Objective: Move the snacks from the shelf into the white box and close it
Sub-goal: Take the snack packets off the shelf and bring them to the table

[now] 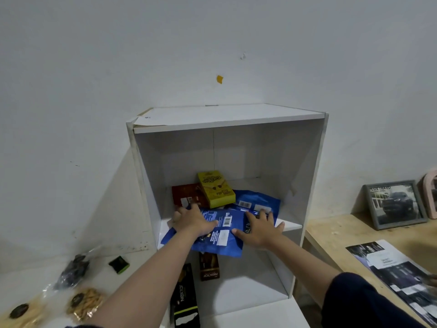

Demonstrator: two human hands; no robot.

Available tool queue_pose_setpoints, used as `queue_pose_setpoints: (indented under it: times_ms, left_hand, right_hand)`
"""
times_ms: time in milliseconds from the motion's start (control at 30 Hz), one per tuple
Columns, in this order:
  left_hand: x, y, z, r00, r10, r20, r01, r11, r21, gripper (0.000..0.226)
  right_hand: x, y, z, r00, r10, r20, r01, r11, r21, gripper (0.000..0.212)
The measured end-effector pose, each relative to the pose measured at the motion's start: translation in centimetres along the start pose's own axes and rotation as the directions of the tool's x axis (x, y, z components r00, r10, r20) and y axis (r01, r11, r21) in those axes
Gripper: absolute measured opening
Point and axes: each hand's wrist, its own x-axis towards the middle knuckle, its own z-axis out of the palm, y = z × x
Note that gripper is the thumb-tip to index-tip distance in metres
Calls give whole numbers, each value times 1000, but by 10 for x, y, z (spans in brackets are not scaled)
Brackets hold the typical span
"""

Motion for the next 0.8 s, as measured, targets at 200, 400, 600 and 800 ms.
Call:
queue_pose_setpoints:
  times_ms: [200, 400, 600, 800]
  left_hand:
    - [-5, 6, -6, 997, 76, -32, -68, 978, 195, 86]
    - [-3, 7, -1, 996, 81, -29, -74, 982, 174, 96]
    - [-8, 9, -6, 998, 44, -55, -35, 989, 142, 100]
    - [-4, 5, -6, 999, -29, -44, 35, 990, 134, 126]
  right_hand:
    - [12, 11, -12, 992, -122, -12, 120, 988, -98, 84]
    - [17, 24, -9, 980, -195, -49, 191, 979, -71, 83]
    - [20, 27, -8, 974, -220, -50, 216, 974, -72, 81]
    - [25, 30, -12, 977, -210, -46, 208, 977, -40, 83]
